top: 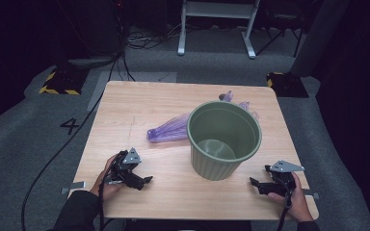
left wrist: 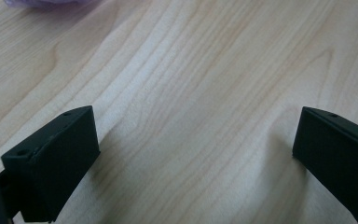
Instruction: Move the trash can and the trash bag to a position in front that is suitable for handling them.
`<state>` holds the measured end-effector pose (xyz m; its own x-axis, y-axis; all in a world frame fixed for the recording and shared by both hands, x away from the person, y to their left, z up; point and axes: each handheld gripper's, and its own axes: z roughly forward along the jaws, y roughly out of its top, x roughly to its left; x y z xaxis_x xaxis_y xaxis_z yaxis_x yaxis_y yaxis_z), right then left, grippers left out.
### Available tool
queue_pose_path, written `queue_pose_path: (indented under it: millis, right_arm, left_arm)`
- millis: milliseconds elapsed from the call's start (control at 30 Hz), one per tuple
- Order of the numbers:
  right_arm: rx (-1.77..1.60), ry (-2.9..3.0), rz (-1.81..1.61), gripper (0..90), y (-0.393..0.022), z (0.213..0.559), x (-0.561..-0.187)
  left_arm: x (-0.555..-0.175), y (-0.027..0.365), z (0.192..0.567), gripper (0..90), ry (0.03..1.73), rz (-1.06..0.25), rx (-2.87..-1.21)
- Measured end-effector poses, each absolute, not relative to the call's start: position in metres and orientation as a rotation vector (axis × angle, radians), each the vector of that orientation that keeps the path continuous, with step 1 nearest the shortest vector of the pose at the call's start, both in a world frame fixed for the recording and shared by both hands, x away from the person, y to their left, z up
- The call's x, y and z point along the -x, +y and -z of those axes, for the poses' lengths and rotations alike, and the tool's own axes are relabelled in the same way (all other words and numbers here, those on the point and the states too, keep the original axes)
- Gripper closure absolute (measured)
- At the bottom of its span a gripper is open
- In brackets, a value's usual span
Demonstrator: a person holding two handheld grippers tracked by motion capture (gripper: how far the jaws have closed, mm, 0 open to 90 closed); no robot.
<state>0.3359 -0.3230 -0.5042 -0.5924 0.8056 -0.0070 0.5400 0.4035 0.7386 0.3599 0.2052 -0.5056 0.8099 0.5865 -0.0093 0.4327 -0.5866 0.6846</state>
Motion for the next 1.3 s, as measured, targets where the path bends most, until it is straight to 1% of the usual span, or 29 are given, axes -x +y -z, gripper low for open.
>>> queue_pose_path:
  millis: [167, 567, 700, 967, 1100, 1300]
  right_arm:
    - [-1.159, 2.304, -1.012, 14.4, -0.323, 0.504, -0.336]
    - [-1.082, 2.309, -0.999, 15.5, -0.32, 0.503, -0.339]
    - [-1.016, 2.325, -0.999, 18.7, -0.319, 0.497, -0.344]
    - [-0.923, 2.363, -1.114, 17.3, -0.318, 0.483, -0.358]
    - [-0.845, 2.405, -1.149, 15.3, -0.31, 0.476, -0.364]
    - [-0.772, 2.442, -1.174, 15.5, -0.297, 0.473, -0.368]
  left_arm:
    - [-0.355, 0.212, 0.506, 0.0, 0.693, -0.265, -2.301]
    - [-0.351, 0.215, 0.506, 0.2, 0.69, -0.265, -2.302]
    - [-0.351, 0.215, 0.506, 0.0, 0.693, -0.262, -2.302]
    - [-0.351, 0.215, 0.506, 0.0, 0.693, -0.262, -2.303]
    - [-0.351, 0.215, 0.506, 0.0, 0.694, -0.261, -2.302]
    - [-0.352, 0.215, 0.506, 0.1, 0.699, -0.262, -2.298]
